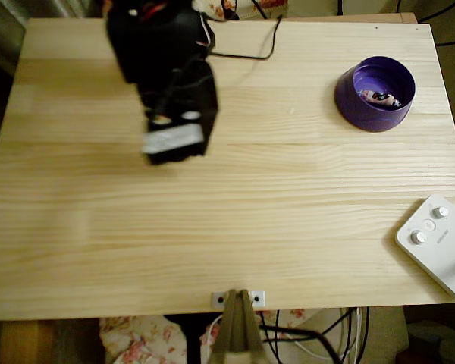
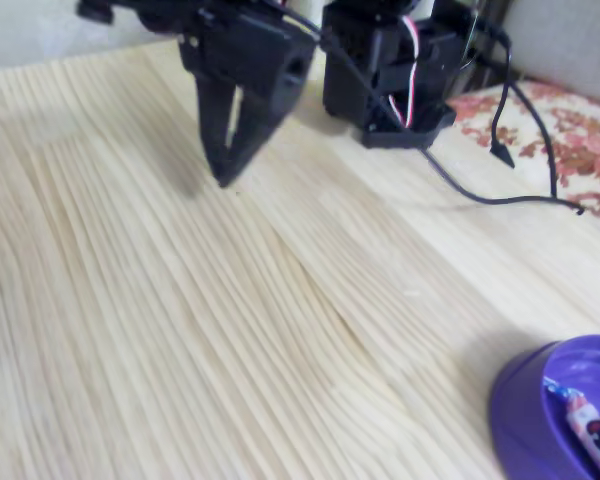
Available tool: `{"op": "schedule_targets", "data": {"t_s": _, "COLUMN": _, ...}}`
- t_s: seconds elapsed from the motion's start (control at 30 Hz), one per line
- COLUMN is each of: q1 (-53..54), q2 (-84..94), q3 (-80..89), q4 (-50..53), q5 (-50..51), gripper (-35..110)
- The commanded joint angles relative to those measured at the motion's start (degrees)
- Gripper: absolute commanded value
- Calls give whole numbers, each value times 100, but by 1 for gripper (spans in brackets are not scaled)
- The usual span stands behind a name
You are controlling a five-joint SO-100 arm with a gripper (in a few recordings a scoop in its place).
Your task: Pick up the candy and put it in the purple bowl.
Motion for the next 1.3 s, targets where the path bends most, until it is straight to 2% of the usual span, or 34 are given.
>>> {"op": "schedule_targets", "data": {"t_s": 0.0, "q1": 747, "q2": 1011, "q3": 422, "q4": -378, "q5": 44, "gripper": -1}}
{"op": "schedule_targets", "data": {"t_s": 0.33, "q1": 1635, "q2": 2856, "q3": 1907, "q4": -694, "q5": 132, "gripper": -1}}
{"op": "schedule_targets", "data": {"t_s": 0.6, "q1": 1793, "q2": 4922, "q3": 2681, "q4": 272, "q5": 272, "gripper": -1}}
{"op": "schedule_targets", "data": {"t_s": 1.27, "q1": 1705, "q2": 4966, "q3": 2681, "q4": 677, "q5": 413, "gripper": 2}}
